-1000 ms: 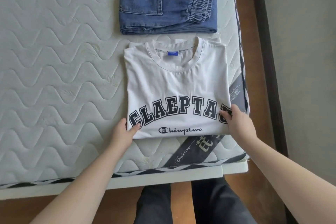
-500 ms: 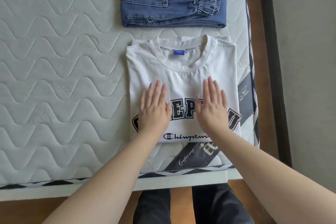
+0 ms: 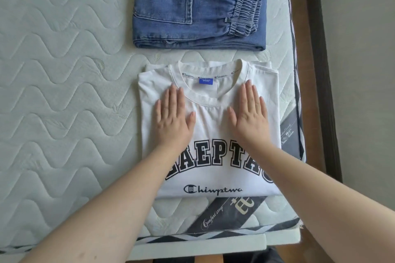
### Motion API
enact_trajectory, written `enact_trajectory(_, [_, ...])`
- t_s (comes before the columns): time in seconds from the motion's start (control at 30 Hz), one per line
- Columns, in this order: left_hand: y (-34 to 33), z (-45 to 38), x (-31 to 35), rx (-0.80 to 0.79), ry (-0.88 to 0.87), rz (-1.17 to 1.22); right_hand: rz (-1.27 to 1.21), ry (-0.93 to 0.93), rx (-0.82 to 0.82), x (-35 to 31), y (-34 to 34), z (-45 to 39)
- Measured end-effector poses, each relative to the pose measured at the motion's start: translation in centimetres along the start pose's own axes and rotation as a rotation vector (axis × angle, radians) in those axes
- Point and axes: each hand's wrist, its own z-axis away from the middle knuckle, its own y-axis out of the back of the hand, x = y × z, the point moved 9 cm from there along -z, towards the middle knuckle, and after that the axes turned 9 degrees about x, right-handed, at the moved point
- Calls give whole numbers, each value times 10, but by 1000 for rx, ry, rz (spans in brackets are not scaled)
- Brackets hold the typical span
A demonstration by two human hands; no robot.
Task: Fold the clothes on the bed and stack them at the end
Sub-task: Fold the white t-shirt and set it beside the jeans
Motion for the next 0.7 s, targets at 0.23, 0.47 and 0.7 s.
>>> enact_trajectory(0.23, [-8,-42,-14,-36,-32,-11,52,85,-29,3,-7,-54])
enact_trajectory(0.47, [-14,-42,-20,0,-3,-55,63,88,-23,0,-13,-58])
enact_trajectory(0.7, [-21,-45,-22,-63,-3,-36,93,96,-33,0,-19,-61])
